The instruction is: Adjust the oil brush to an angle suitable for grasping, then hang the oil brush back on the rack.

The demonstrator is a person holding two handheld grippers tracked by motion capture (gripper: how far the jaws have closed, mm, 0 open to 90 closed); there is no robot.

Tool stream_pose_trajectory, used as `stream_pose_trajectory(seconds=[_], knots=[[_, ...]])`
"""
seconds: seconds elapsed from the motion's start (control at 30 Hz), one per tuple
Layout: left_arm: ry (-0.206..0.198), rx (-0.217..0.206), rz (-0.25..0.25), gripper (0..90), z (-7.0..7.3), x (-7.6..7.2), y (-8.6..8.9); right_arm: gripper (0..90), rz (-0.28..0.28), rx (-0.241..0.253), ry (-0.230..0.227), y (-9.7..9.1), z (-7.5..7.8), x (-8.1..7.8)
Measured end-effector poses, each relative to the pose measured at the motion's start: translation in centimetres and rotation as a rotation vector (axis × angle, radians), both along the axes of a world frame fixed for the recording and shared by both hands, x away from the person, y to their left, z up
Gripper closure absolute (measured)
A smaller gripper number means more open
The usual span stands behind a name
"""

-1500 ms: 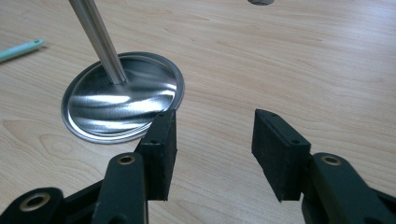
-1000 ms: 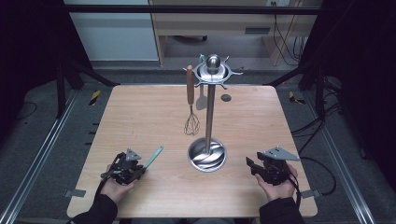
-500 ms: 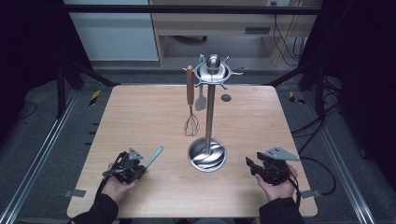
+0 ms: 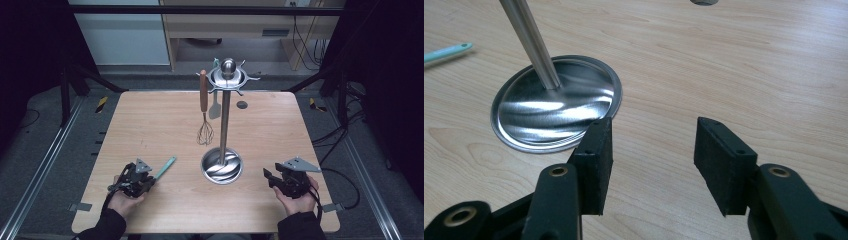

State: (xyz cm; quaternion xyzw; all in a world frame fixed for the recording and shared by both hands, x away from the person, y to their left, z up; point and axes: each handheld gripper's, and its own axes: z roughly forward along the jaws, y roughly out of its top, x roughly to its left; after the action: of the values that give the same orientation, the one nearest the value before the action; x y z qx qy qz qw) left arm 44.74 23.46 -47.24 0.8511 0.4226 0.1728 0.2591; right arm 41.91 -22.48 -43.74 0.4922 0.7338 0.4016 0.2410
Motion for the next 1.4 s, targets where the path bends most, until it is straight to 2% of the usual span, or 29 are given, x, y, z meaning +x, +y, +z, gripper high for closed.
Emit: stream_pose_trajectory(seconds=[0.3,0.5,0.83,1.03,1.4], knots=[[-0.052,-0.051,-0.003,82.8,1.2,-0.8,0.5,49.5,-0.008,-0.002,-0.003,-0.1,0.0,0.0],[-0.113,-0.110,0.000,82.8,2.5,-1.6,1.2,47.3,-0.017,0.001,-0.011,-0.1,0.0,0.1],[-0.239,-0.205,0.024,82.8,4.9,-3.1,2.4,42.9,-0.023,0.017,-0.016,-0.2,-0.1,0.1],[-0.287,-0.247,0.041,82.8,5.8,-3.7,2.8,41.3,-0.024,0.004,-0.030,-0.2,-0.2,0.2],[-0.377,-0.321,0.016,82.8,7.6,-5.1,2.5,38.6,-0.029,0.015,-0.043,-0.4,-0.3,0.2]])
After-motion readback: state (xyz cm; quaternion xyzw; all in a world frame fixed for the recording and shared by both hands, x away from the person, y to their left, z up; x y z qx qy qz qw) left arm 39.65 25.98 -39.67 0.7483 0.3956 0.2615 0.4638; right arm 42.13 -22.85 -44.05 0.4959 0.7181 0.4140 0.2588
